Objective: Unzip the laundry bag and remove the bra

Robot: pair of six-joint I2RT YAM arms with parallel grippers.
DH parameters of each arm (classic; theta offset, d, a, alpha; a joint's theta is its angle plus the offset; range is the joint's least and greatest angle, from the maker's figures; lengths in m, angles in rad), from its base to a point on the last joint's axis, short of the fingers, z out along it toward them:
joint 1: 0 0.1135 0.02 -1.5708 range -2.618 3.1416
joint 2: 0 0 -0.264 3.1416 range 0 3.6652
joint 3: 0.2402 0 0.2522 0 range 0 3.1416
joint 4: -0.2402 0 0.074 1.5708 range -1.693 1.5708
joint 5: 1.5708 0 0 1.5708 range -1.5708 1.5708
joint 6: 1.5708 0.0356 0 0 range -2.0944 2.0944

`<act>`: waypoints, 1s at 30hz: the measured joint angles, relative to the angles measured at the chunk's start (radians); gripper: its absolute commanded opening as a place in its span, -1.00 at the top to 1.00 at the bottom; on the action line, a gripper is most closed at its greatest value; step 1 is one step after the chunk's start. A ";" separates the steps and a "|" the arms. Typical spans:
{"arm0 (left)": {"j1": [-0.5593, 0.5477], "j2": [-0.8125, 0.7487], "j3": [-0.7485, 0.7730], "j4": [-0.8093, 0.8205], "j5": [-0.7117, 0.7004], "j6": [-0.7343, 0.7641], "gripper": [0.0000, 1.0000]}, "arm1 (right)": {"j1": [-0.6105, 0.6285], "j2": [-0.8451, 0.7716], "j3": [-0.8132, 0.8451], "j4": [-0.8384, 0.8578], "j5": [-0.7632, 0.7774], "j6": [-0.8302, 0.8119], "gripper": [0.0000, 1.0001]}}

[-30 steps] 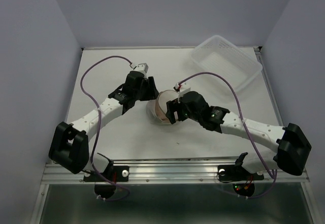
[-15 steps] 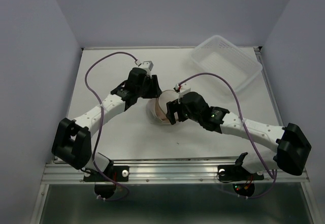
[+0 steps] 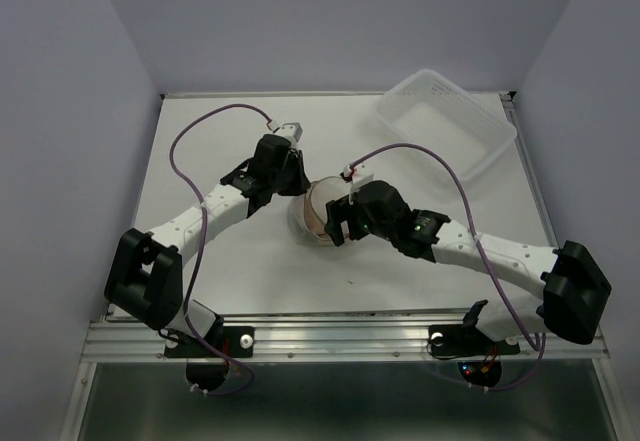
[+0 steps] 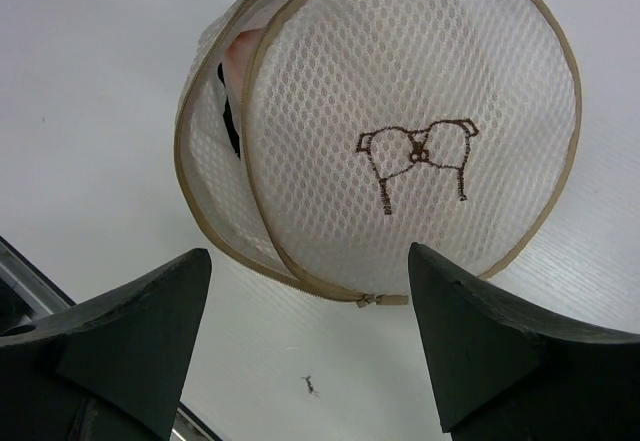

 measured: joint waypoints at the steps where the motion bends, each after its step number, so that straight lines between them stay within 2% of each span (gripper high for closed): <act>1: 0.000 0.000 0.000 0.000 0.000 -0.001 1.00 | 0.000 0.005 0.000 0.006 -0.006 0.003 -0.68; 10: -0.001 -0.044 -0.069 0.031 0.000 -0.038 1.00 | 0.000 0.114 0.026 0.080 -0.048 0.015 -0.43; 13: -0.001 -0.088 -0.115 0.043 -0.003 -0.061 1.00 | 0.000 0.167 0.061 0.103 -0.050 0.018 -0.22; 21: -0.001 -0.116 -0.146 0.057 -0.008 -0.093 1.00 | 0.000 0.253 0.142 0.161 -0.061 0.022 0.08; 24: -0.004 -0.116 -0.148 0.056 -0.008 -0.098 1.00 | 0.000 0.275 0.153 0.172 -0.061 0.022 0.27; 25: -0.005 -0.116 -0.148 0.057 -0.009 -0.098 1.00 | 0.000 0.286 0.155 0.175 -0.061 0.023 0.41; 28: -0.007 -0.116 -0.148 0.057 -0.012 -0.101 1.00 | 0.000 0.301 0.155 0.175 -0.064 0.024 0.66; 30: -0.007 -0.116 -0.148 0.057 -0.016 -0.101 1.00 | 0.000 0.304 0.155 0.174 -0.064 0.023 0.74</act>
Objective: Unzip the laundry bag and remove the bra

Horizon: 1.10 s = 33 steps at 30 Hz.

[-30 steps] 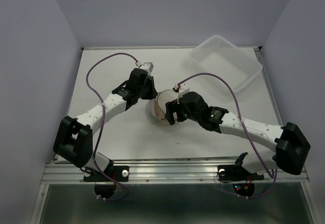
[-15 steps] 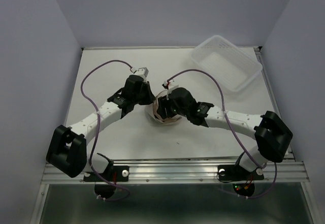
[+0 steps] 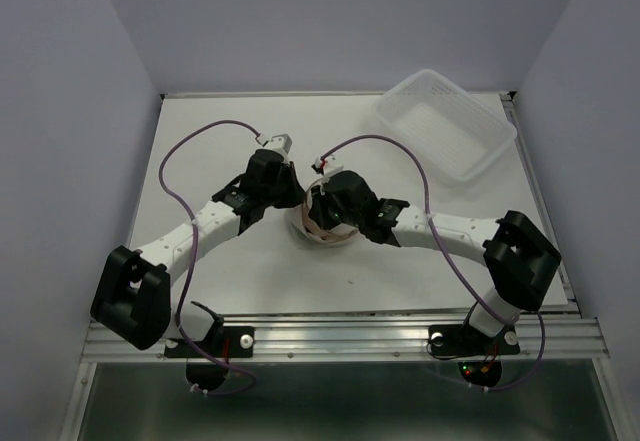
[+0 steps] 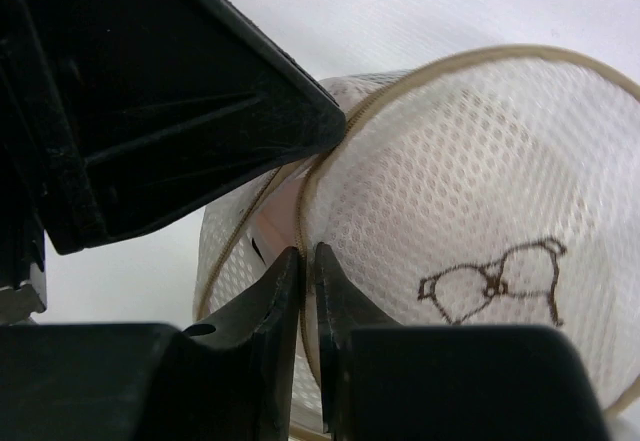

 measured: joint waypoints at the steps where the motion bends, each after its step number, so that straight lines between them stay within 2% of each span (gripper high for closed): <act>1: 0.000 0.000 0.000 0.000 -0.002 0.000 1.00 | 0.000 0.000 0.000 0.000 0.000 -0.002 0.80; 2: 0.000 0.000 0.000 0.000 -0.003 0.000 1.00 | 0.000 0.000 0.000 0.001 0.005 -0.002 0.92; 4: 0.000 0.000 0.000 0.000 -0.005 0.000 1.00 | 0.000 0.000 0.000 -0.001 0.015 -0.002 0.99; 9: 0.000 0.000 0.000 0.000 -0.019 0.000 1.00 | -0.001 -0.047 -0.016 -0.006 0.057 -0.003 0.99; 13: 0.000 -0.007 -0.018 0.006 -0.045 -0.002 1.00 | -0.001 -0.164 -0.067 0.000 0.120 -0.002 0.99; 15: 0.000 -0.012 -0.030 0.006 -0.066 -0.004 1.00 | -0.001 -0.261 -0.121 0.000 0.184 0.003 0.99; 24: 0.000 -0.019 -0.057 0.015 -0.100 -0.022 1.00 | -0.001 -0.455 -0.338 0.000 0.350 0.082 0.98; 29: 0.000 -0.036 -0.082 0.031 -0.107 -0.036 1.00 | -0.001 -0.600 -0.472 0.001 0.427 0.171 0.78; 32: 0.000 -0.051 -0.093 0.052 -0.107 -0.043 1.00 | -0.001 -0.689 -0.546 -0.010 0.455 0.250 0.60; 33: 0.000 -0.056 -0.096 0.058 -0.107 -0.043 1.00 | -0.001 -0.721 -0.571 -0.027 0.461 0.278 0.48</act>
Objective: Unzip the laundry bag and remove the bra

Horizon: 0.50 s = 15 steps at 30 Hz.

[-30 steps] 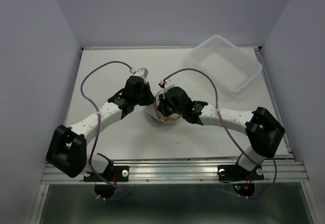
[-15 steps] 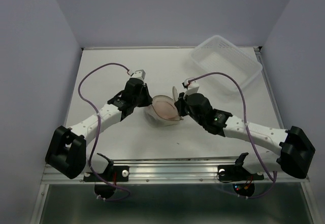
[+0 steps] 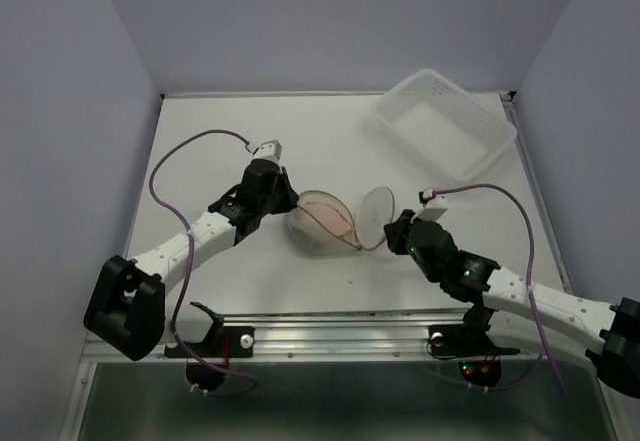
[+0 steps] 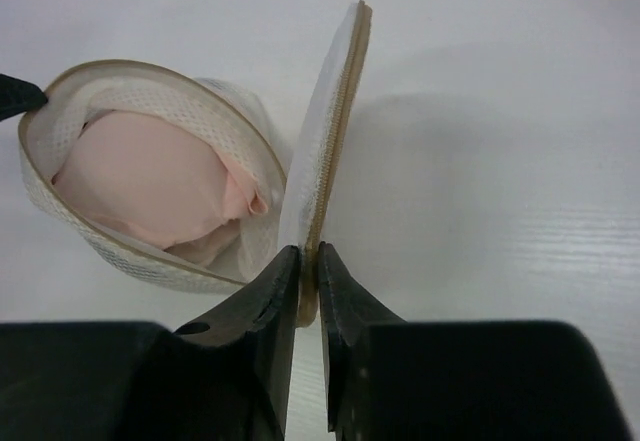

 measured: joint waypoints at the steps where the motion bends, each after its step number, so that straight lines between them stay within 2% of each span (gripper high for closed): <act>1: 0.000 -0.003 -0.002 0.003 0.000 0.000 1.00 | 0.000 -0.022 -0.017 -0.016 0.004 0.023 0.36; 3: 0.000 -0.006 -0.002 0.008 0.002 0.000 1.00 | 0.000 -0.066 -0.042 -0.067 0.008 0.064 0.16; 6: 0.000 -0.007 -0.002 0.021 0.006 0.001 1.00 | 0.000 -0.128 -0.045 -0.139 0.008 0.097 -0.29; 15: 0.000 -0.027 -0.019 0.045 0.021 0.004 1.00 | 0.000 -0.299 0.048 -0.340 0.025 0.045 -0.78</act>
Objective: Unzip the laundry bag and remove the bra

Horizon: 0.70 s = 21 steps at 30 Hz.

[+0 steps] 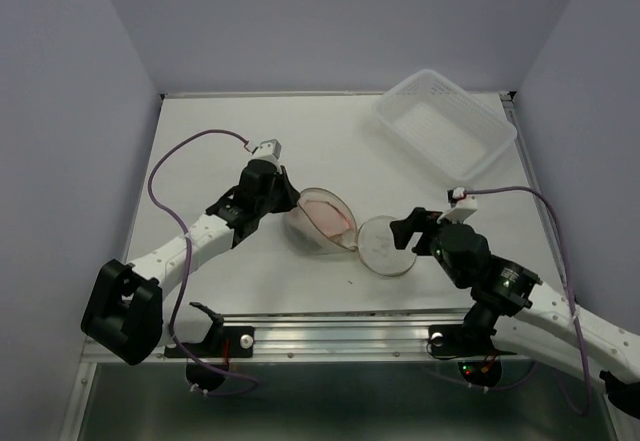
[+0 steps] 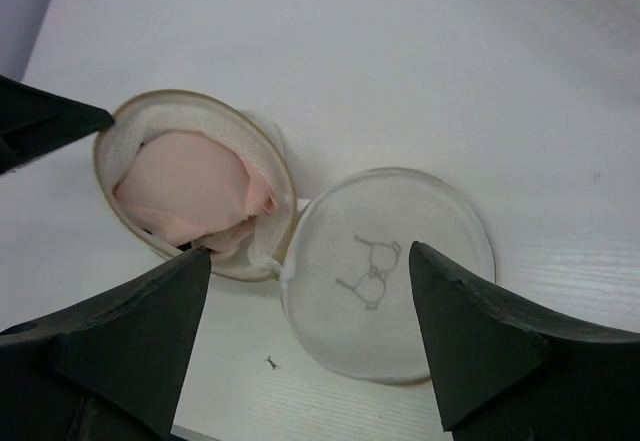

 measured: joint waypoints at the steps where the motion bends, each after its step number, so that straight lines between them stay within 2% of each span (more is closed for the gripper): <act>1: 0.000 -0.002 0.000 0.001 0.000 0.000 1.00 | 0.000 0.005 0.023 0.000 -0.004 -0.022 -0.80; 5: 0.000 -0.003 0.000 0.003 0.000 0.001 1.00 | 0.000 0.091 0.151 0.032 -0.086 -0.092 -0.84; 9: 0.000 -0.004 0.000 0.005 0.000 0.001 1.00 | 0.000 0.224 0.178 0.149 -0.226 -0.093 -0.84; 13: 0.000 -0.012 -0.002 0.010 0.000 -0.001 1.00 | 0.000 0.373 0.109 0.304 -0.328 -0.010 -0.90; 21: -0.001 -0.030 -0.018 0.017 0.000 -0.012 1.00 | 0.000 0.455 -0.040 0.498 -0.351 0.176 -0.93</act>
